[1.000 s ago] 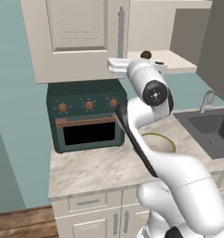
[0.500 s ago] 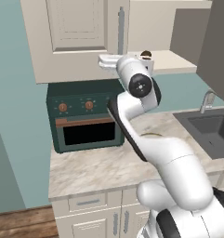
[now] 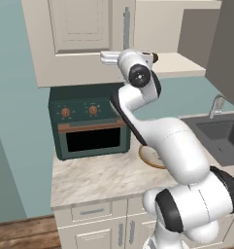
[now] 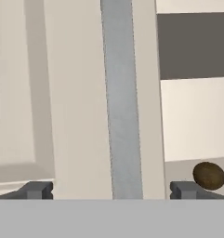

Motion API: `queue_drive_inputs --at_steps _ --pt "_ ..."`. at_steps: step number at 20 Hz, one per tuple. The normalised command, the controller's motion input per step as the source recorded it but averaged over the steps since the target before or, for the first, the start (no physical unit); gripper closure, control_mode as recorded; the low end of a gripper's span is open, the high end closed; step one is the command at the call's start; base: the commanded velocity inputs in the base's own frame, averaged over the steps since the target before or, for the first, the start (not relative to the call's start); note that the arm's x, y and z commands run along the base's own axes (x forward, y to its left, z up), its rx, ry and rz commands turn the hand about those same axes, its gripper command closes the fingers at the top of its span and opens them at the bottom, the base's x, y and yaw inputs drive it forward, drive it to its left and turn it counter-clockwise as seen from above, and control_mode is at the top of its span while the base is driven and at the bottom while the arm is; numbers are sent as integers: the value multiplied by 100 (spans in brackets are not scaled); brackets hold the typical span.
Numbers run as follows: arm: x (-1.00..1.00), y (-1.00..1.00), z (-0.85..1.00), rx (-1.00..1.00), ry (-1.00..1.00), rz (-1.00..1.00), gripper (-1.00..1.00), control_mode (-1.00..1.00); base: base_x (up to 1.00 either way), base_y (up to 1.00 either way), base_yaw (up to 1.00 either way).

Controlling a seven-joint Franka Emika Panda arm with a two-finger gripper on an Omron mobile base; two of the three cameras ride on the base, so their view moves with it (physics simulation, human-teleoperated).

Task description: Open the cabinet. Pick the kiwi and kiwi from the cabinet and place them into the bowl. Then close the cabinet.

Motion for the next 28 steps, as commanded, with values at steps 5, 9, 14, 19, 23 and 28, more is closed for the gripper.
queue_drive_inputs --at_steps 5,9,14,19,23,28 --pt "99 0 -10 0 10 0 -100 -100 0 0 0" --pt "100 0 -30 0 13 0 -100 -100 0 0 0" --pt "45 5 -12 0 1 0 100 -100 0 0 0" --pt "0 0 0 0 0 0 100 -100 0 0 0" --pt "-10 0 1 0 -3 0 100 -100 0 0 0" --pt "-38 22 29 0 -10 0 100 -100 0 0 0"
